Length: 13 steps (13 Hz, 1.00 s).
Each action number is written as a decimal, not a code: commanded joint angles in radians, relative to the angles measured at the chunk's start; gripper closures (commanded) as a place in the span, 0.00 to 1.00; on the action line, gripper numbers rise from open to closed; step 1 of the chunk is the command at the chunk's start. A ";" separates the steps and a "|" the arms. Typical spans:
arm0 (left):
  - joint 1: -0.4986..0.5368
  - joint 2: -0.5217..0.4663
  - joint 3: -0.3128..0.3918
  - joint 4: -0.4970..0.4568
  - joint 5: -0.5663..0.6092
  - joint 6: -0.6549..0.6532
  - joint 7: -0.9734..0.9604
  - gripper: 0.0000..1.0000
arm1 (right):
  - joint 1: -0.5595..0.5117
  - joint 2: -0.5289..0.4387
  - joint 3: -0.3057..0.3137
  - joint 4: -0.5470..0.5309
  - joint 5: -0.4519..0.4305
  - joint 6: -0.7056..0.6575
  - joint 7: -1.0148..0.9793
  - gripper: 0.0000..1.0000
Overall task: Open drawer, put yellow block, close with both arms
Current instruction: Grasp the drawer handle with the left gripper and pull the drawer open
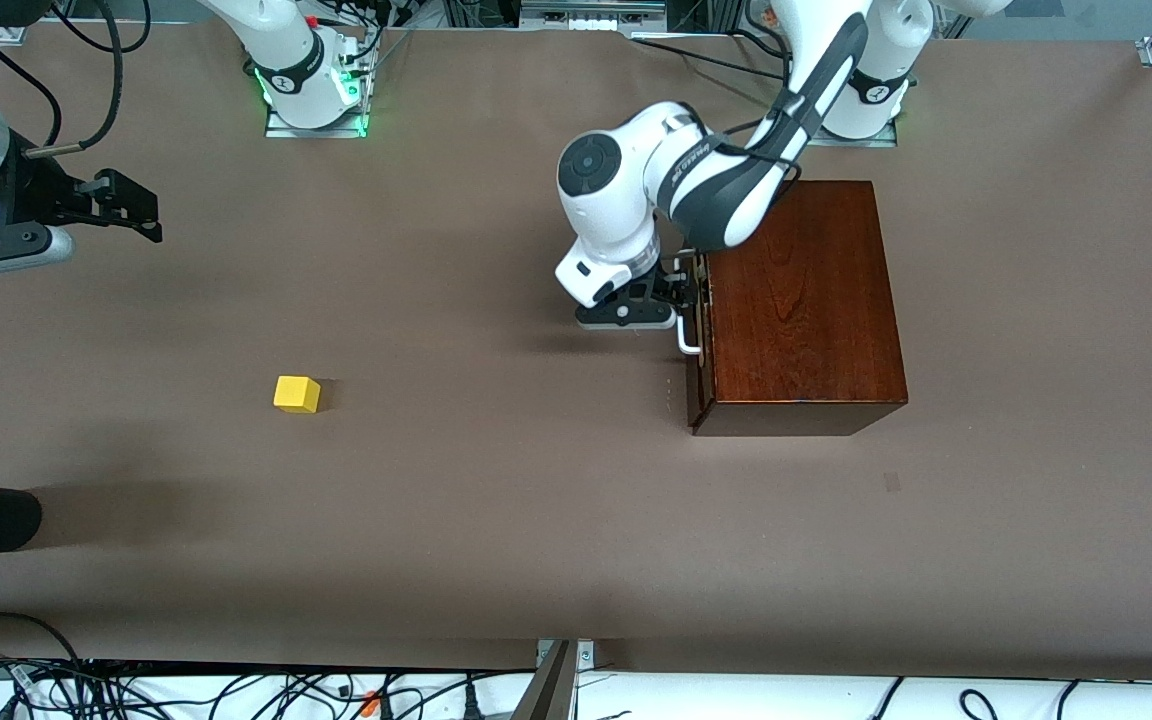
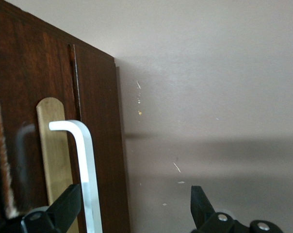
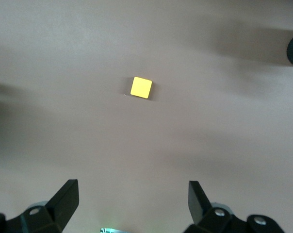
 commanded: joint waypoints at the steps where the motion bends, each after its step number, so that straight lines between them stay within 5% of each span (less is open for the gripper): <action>1: -0.004 0.020 0.011 0.034 0.065 -0.007 -0.018 0.00 | -0.004 0.010 0.006 0.024 -0.010 -0.006 0.012 0.00; 13: -0.022 0.061 -0.001 0.037 0.034 -0.003 -0.087 0.00 | -0.004 0.010 0.006 0.024 -0.010 -0.006 0.012 0.00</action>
